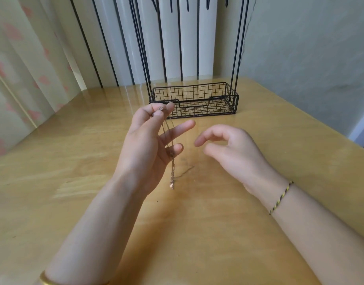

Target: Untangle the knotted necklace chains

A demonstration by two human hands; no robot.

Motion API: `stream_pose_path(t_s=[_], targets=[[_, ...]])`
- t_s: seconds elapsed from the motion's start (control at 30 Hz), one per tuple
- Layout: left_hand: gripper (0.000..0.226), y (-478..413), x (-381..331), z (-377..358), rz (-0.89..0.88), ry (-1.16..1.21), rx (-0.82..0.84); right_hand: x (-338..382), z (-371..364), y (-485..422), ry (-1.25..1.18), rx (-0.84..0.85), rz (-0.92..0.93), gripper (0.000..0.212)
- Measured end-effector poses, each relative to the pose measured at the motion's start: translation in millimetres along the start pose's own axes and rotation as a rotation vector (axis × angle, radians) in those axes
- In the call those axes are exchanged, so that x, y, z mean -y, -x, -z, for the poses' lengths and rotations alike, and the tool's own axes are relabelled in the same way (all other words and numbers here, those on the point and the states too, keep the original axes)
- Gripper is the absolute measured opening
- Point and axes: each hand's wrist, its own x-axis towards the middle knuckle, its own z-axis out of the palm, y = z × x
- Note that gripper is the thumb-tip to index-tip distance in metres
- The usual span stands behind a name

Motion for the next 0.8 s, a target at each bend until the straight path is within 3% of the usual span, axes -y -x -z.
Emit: stream_pose_path(t_s=[0.2,0.33,0.4,0.53,0.8], targets=[[0.018,-1,0,-2,0.081,0.223,0.088,5,-15,6,-0.440,0.232,-0.050,0.026],[0.017,-1,-1,-1,0.102,0.231,0.087,5,-18,6,-0.512,0.285,-0.122,0.014],[0.017,0,-1,0,0.103,0.195,0.087,5,-16,7,-0.423,0.270,-0.118,0.004],[0.014,0,0,1,0.079,0.003,0.048,2,-11,4,-0.333,0.123,-0.078,0.006],[0.015,-2,5,6,0.122,-0.359,-0.030,2,6,-9,-0.975,-0.039,-0.254,0.015]])
